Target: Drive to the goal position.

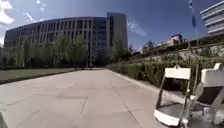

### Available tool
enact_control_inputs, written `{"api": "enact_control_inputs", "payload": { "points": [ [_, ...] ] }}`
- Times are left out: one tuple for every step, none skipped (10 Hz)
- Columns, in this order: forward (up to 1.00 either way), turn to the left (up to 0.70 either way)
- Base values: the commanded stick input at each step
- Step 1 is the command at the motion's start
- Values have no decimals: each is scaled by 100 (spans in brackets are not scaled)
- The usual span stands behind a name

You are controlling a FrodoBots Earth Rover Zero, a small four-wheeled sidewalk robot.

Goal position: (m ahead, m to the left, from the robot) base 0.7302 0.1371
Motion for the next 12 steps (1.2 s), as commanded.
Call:
{"api": "enact_control_inputs", "payload": {
  "points": [
    [70, 0],
    [70, 0],
    [70, 0],
    [70, -17],
    [70, -27],
    [70, -32],
    [70, -32],
    [70, -32],
    [70, -32],
    [70, -19],
    [70, -2],
    [70, 0]
  ]
}}
